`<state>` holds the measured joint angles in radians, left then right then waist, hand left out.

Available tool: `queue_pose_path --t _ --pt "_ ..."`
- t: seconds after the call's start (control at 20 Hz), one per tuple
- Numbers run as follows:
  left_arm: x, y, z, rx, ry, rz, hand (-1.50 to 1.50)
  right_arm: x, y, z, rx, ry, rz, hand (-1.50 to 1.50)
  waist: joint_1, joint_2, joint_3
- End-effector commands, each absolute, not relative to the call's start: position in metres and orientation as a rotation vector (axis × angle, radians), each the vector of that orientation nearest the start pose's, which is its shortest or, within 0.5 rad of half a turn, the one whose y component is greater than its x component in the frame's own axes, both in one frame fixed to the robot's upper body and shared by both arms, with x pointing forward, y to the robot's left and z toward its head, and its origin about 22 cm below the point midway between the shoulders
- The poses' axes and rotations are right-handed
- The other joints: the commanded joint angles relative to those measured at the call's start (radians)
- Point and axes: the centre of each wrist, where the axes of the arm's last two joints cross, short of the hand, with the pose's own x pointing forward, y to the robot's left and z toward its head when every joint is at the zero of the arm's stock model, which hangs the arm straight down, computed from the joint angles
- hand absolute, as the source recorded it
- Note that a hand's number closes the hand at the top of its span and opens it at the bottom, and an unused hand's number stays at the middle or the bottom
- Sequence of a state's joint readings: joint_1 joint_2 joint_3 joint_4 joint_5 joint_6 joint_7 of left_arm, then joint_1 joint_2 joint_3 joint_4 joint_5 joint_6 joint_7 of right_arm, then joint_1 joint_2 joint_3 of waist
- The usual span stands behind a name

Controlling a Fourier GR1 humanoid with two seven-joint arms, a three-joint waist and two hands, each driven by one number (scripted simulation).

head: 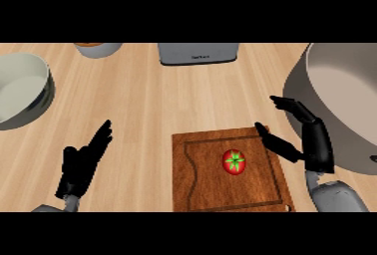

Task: Pick the tomato from the cutting board and place it in the pot

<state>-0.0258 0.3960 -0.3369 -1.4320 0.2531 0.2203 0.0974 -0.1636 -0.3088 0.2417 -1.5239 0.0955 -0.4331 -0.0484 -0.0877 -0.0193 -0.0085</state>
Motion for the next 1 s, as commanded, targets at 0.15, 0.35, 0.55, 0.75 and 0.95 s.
queue_pose_path --t 0.15,0.35,0.55,0.75,0.95 --pt "0.240 0.264 -0.007 -0.016 -1.261 -0.242 0.00 0.218 -0.172 0.045 -0.685 -2.064 -0.038 -1.50 0.050 0.006 0.006" --pt "0.248 0.243 -0.017 -0.021 -1.270 -0.249 0.00 0.178 -0.159 0.050 -0.666 -1.830 0.085 -1.50 0.050 0.011 0.003" --pt "0.246 0.239 -0.021 -0.048 -1.275 -0.255 0.00 0.172 -0.165 0.073 -0.644 -1.612 0.141 -1.50 0.058 0.013 0.002" --pt "0.251 0.240 -0.022 -0.039 -1.288 -0.260 0.00 0.167 -0.152 0.112 -0.581 -1.520 0.108 -1.50 0.076 0.016 0.006" --pt "0.245 0.223 -0.023 -0.072 -1.274 -0.294 0.00 0.193 -0.145 0.120 -0.525 -1.358 0.124 -1.50 0.093 0.019 0.007"
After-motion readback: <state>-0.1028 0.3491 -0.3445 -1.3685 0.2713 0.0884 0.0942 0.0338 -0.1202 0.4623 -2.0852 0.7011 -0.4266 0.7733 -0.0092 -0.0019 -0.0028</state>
